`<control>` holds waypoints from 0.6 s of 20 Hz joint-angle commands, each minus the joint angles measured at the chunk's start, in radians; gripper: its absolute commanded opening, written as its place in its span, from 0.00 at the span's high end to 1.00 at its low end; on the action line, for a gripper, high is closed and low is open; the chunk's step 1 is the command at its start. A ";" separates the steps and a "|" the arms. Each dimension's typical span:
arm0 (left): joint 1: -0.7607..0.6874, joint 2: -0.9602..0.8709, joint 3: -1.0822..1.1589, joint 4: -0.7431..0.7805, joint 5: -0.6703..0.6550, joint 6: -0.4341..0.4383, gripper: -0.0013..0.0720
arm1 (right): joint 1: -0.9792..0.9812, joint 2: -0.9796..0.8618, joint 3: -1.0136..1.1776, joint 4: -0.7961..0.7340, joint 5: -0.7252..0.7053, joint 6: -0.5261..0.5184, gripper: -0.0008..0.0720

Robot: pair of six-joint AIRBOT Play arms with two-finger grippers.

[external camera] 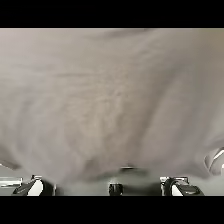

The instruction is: Fold the clothes and pants, and hang the long-sleeved shirts on hangers.

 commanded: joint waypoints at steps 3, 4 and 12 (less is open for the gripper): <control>-0.032 -0.206 -0.372 0.058 -0.036 0.016 0.95 | 0.001 -0.464 0.000 -0.016 0.260 0.008 0.93; -0.049 -0.264 -0.436 0.079 0.006 0.016 0.95 | 0.001 -0.558 0.000 0.013 0.226 0.030 0.93; -0.183 -0.705 -0.503 0.040 0.090 0.013 0.95 | 0.011 -0.985 0.000 0.393 0.285 0.382 0.93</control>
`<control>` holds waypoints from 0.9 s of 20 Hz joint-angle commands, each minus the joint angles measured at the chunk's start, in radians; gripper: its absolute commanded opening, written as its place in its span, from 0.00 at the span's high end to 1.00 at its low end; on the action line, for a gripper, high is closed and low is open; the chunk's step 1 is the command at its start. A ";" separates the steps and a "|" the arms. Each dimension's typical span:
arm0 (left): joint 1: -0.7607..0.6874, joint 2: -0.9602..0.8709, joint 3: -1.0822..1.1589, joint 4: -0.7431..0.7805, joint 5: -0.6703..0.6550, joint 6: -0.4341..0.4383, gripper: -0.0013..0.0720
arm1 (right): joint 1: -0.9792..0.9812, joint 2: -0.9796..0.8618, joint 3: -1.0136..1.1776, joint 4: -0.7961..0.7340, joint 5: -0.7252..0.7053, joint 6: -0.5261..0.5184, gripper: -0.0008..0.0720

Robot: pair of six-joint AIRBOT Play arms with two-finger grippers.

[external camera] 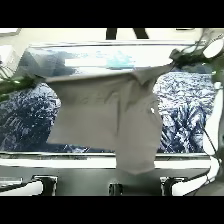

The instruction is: Fold the clothes and pants, and hang the long-sleeved shirts on hangers.

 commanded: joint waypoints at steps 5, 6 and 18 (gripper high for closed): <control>-0.082 -0.179 -0.019 -0.018 0.002 0.000 0.94 | 0.020 -0.179 0.003 0.126 0.164 0.022 0.93; -0.068 -0.171 -0.011 -0.018 -0.021 0.000 0.86 | 0.005 -0.165 0.007 0.113 0.181 0.023 0.86; 0.301 -0.168 -0.057 0.458 -0.637 -0.043 0.24 | -0.302 0.222 -0.460 -0.112 0.594 -0.195 0.25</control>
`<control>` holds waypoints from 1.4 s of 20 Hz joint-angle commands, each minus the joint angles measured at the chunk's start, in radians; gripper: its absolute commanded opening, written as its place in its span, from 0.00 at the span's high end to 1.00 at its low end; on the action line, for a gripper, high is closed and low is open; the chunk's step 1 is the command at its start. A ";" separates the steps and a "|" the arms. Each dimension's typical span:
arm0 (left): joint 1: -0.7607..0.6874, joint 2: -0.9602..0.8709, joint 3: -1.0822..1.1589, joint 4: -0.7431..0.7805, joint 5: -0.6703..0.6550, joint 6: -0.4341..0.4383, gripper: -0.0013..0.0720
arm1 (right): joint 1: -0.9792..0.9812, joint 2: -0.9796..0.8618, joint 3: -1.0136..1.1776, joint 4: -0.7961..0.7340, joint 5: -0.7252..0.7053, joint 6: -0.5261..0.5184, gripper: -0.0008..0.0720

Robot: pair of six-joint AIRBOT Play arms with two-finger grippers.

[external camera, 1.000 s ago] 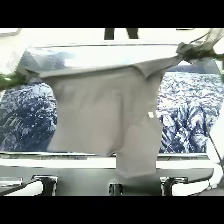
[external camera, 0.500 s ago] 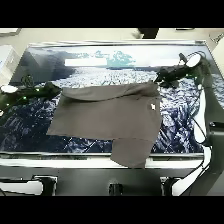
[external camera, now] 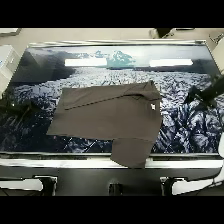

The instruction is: Fold the clothes and pants, and hang the long-sleeved shirts on hangers.

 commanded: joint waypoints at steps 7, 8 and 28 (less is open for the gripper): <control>0.042 -0.098 -0.177 0.055 -0.025 0.142 0.28 | -0.027 0.239 -0.528 0.018 -0.117 -0.082 0.25; 0.035 -0.106 -0.178 0.042 -0.025 0.151 0.28 | -0.027 0.239 -0.531 0.024 -0.117 -0.083 0.25; -0.050 -0.077 -0.180 0.037 -0.060 0.182 0.95 | 0.014 0.301 -0.964 0.287 -0.405 -0.197 0.25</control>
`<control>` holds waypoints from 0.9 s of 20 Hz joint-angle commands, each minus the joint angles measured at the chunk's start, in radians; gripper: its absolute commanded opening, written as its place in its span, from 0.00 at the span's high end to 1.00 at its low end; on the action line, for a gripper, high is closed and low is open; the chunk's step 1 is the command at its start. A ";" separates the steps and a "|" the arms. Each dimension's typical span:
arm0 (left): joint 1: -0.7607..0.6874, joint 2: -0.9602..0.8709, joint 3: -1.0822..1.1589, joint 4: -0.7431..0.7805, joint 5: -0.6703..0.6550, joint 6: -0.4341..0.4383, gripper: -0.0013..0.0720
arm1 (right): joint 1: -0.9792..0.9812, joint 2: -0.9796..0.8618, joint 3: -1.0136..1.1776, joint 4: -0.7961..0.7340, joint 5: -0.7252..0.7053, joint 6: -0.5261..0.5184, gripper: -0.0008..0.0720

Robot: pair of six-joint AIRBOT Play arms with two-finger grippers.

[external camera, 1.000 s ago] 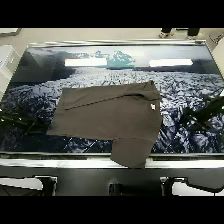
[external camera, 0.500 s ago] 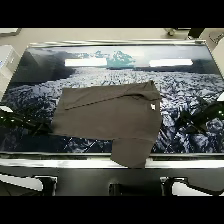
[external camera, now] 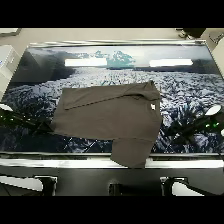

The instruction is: Fold the clothes and pants, and hang the long-sleeved shirts on hangers.

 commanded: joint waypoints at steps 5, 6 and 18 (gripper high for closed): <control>-0.005 0.059 0.000 -0.047 -0.010 -0.004 0.95 | 0.222 0.000 -0.171 0.155 -0.338 -0.025 0.26; -0.005 0.061 0.000 -0.058 -0.010 -0.007 0.95 | 0.240 0.000 -0.171 0.182 -0.367 -0.012 0.29; -0.005 0.423 0.485 -0.436 0.297 -0.018 0.96 | 0.256 0.214 0.709 -0.188 -0.317 -0.063 0.93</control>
